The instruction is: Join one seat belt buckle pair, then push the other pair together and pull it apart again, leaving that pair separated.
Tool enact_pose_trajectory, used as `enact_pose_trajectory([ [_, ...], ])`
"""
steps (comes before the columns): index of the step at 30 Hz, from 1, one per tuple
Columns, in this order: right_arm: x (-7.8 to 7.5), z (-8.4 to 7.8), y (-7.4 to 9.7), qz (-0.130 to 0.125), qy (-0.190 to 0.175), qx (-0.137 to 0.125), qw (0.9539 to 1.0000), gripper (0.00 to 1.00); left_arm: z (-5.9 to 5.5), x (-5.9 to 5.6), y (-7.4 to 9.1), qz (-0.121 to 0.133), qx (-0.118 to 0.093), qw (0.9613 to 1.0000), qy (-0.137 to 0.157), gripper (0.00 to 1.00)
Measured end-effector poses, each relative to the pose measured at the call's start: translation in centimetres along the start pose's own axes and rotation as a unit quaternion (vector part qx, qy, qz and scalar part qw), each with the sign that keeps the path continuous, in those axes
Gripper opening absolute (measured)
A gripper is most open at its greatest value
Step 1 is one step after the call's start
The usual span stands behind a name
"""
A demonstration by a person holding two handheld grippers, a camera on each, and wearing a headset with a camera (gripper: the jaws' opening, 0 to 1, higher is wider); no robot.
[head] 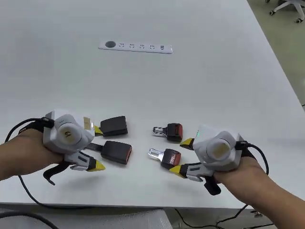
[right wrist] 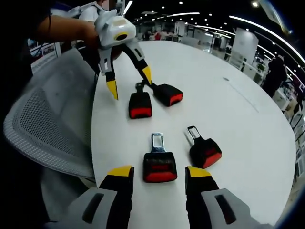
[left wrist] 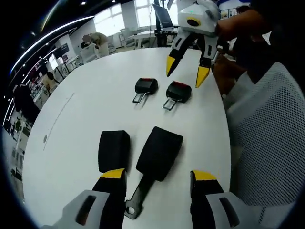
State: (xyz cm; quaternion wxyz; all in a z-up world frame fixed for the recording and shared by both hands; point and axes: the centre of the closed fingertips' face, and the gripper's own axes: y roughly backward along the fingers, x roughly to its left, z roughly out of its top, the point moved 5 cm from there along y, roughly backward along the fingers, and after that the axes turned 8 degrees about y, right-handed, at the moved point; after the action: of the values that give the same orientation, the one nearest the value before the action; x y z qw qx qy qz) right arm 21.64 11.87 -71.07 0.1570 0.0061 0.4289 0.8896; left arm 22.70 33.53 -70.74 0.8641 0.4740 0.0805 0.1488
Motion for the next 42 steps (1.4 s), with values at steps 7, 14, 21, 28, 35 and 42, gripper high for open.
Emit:
enact_pose_trajectory([
  [7,-0.2,-0.6,-1.0,0.014,0.008,0.007,0.9999,0.4,0.4,0.9,-1.3,-0.011,0.009,0.9999,-0.007,0.5],
  [14,-0.9,-1.2,-2.0,0.026,0.003,0.011,0.9996,0.39,0.1,1.2,-2.4,-0.032,0.016,0.9993,-0.007,0.43],
  [21,-0.4,-0.7,-2.6,0.053,0.008,0.012,0.9985,0.32,0.1,1.1,-3.1,-0.036,0.019,0.9991,-0.012,0.41],
  [28,-0.4,-0.8,-2.8,0.066,0.014,0.018,0.9976,0.33,0.1,1.1,-3.5,-0.029,0.017,0.9994,-0.007,0.41],
  [35,-1.0,-1.0,-2.8,0.066,0.022,0.032,0.9971,0.33,0.0,1.1,-3.6,-0.024,0.018,0.9995,-0.003,0.4],
  [42,-1.1,-1.2,-2.9,0.086,0.074,0.04,0.9927,0.33,-0.1,0.8,-3.5,-0.025,0.017,0.9995,-0.002,0.36],
])
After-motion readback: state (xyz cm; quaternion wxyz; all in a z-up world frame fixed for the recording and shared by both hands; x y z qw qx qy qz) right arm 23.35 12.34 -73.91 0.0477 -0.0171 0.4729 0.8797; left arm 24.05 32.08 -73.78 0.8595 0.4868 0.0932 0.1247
